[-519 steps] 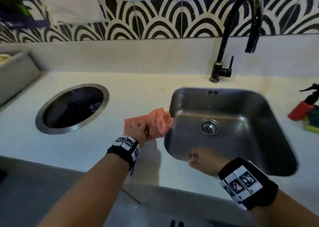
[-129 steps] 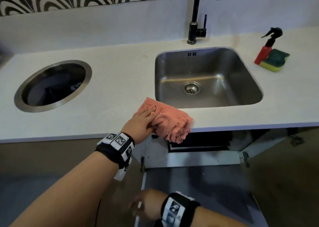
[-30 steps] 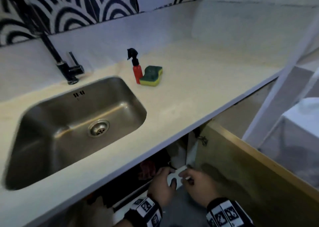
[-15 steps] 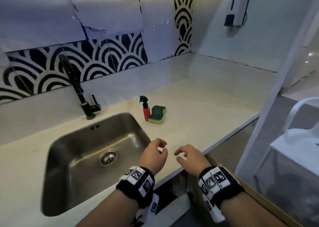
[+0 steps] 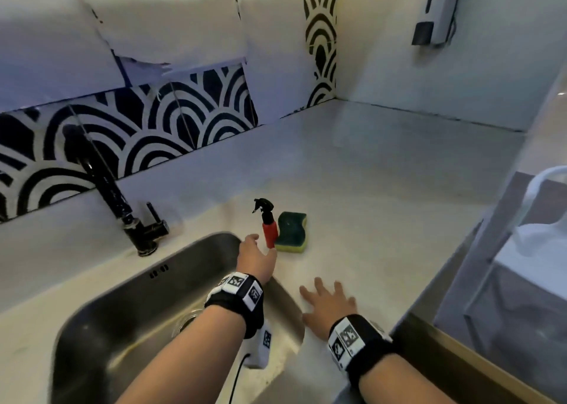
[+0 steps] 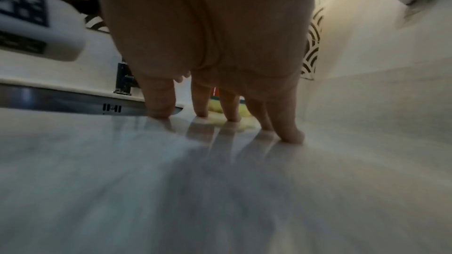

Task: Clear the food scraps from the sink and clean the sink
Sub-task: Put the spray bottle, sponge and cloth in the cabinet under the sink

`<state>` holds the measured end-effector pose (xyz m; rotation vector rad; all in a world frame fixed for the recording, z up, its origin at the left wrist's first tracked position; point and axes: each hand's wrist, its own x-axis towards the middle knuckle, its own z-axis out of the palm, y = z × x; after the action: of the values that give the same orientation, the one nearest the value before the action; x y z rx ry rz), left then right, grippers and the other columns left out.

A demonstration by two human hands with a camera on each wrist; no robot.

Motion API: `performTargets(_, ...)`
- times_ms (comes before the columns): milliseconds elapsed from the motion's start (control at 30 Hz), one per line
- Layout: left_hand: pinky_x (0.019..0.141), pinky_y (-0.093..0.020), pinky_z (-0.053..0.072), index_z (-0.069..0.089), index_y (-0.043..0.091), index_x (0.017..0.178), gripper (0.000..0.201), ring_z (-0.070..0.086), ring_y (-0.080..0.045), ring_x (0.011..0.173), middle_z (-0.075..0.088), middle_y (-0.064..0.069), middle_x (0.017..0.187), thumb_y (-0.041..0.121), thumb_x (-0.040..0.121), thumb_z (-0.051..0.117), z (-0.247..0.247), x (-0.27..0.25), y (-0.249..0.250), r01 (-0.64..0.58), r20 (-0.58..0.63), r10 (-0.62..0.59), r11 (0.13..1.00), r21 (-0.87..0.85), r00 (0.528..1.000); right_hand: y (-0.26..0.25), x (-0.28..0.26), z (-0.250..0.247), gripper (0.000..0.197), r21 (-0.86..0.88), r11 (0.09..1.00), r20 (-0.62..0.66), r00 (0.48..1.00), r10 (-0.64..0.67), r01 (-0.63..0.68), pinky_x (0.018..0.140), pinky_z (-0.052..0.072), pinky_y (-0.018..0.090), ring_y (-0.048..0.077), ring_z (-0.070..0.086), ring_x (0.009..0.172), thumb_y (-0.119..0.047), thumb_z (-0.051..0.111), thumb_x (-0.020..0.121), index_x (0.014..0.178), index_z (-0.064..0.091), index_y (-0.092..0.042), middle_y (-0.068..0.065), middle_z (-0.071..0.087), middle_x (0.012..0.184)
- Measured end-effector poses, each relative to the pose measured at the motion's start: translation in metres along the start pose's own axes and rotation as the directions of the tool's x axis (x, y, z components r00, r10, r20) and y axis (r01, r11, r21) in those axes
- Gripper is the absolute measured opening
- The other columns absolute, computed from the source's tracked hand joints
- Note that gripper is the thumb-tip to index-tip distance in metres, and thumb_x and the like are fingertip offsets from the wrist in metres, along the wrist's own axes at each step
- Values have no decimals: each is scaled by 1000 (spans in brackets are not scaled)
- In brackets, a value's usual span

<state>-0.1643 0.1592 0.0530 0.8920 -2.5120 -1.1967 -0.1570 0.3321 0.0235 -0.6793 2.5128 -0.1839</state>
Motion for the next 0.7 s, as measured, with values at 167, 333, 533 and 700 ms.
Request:
performTargets(167, 110, -36, 32, 24, 11, 148, 75, 37, -27, 135, 31, -10, 150, 37, 88, 61, 4, 45, 1, -30, 59, 29, 999, 29, 998, 0, 9, -5, 67, 29, 999, 33, 999, 25, -26, 112, 14, 60, 36, -5, 145, -47, 49, 91, 147, 12, -45, -11, -4, 159)
performTargets(333, 98, -27, 38, 42, 13, 137, 58, 50, -26, 124, 52, -6, 135, 29, 87, 65, 10, 71, 2, -79, 95, 87, 994, -81, 992, -1, 13, -5, 69, 48, 998, 39, 998, 43, -45, 111, 12, 63, 34, -9, 146, -50, 52, 90, 146, 12, -49, -15, -5, 158)
performTargets(533, 83, -29, 41, 50, 13, 126, 38, 59, -33, 108, 64, -14, 116, 25, 91, 57, 14, 68, 7, -93, 49, 95, 995, -34, 994, 0, 14, -10, 70, 71, 997, 67, 997, 36, -41, 110, 9, 66, 33, -12, 146, -47, 53, 90, 146, 12, -48, -15, -8, 159)
performTargets(700, 82, -24, 37, 51, 13, 126, 36, 58, -29, 108, 63, -10, 116, 25, 93, 57, -6, 33, 12, -130, -19, 128, 986, -103, 992, 1, 12, -11, 70, 89, 996, 43, 999, 29, -33, 108, 10, 67, 33, -10, 146, -48, 54, 89, 146, 14, -48, -14, -6, 159)
